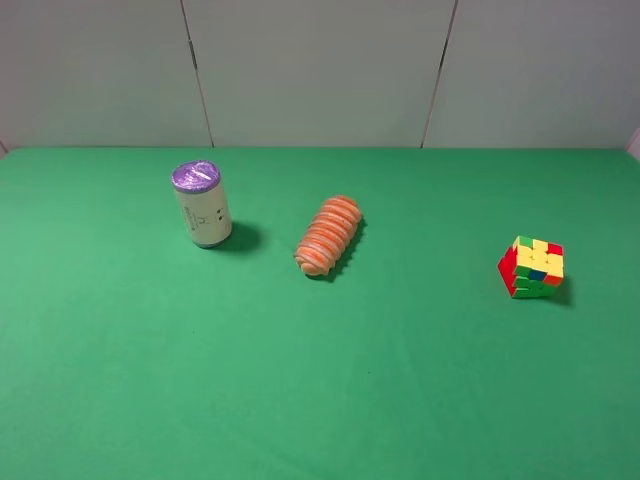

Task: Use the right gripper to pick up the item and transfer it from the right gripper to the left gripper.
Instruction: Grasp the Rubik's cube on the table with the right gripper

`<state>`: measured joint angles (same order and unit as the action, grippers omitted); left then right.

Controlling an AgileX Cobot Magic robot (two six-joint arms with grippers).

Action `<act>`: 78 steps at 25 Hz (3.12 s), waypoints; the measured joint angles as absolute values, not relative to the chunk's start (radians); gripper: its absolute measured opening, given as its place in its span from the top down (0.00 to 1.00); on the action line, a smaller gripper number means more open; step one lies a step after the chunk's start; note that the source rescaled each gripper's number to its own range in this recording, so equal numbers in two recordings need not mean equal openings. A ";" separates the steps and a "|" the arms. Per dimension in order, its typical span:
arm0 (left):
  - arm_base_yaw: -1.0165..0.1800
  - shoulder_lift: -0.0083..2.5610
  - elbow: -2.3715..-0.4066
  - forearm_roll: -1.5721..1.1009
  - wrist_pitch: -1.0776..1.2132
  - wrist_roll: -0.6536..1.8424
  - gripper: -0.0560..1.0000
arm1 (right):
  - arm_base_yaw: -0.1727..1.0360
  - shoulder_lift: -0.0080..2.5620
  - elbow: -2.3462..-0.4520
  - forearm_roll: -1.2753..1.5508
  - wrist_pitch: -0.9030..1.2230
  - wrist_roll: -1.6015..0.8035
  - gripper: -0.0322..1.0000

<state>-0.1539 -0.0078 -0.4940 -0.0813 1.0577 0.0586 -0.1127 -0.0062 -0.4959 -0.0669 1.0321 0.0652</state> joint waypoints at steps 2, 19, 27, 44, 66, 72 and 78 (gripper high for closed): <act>-0.154 -0.008 -0.494 -0.081 1.058 0.059 0.02 | -0.113 -0.006 -0.496 -0.067 1.032 0.065 0.01; -0.154 -0.008 -0.494 -0.081 1.058 0.059 0.02 | -0.113 -0.006 -0.496 -0.067 1.033 0.065 0.01; -0.154 -0.008 -0.494 -0.081 1.058 0.059 0.02 | -0.077 0.284 -0.652 -0.059 1.173 0.065 0.01; -0.154 -0.008 -0.494 -0.081 1.058 0.059 0.02 | 0.132 1.199 -0.999 -0.076 1.142 0.089 0.01; -0.154 -0.008 -0.494 -0.081 1.058 0.059 0.02 | 0.097 1.737 -1.103 -0.093 0.920 0.092 0.01; -0.154 -0.008 -0.494 -0.080 1.058 0.059 0.02 | 0.039 1.772 -1.105 -0.054 0.885 0.091 0.01; -0.154 -0.008 -0.494 -0.080 1.058 0.059 0.02 | 0.039 1.799 -1.106 -0.045 0.843 0.088 0.01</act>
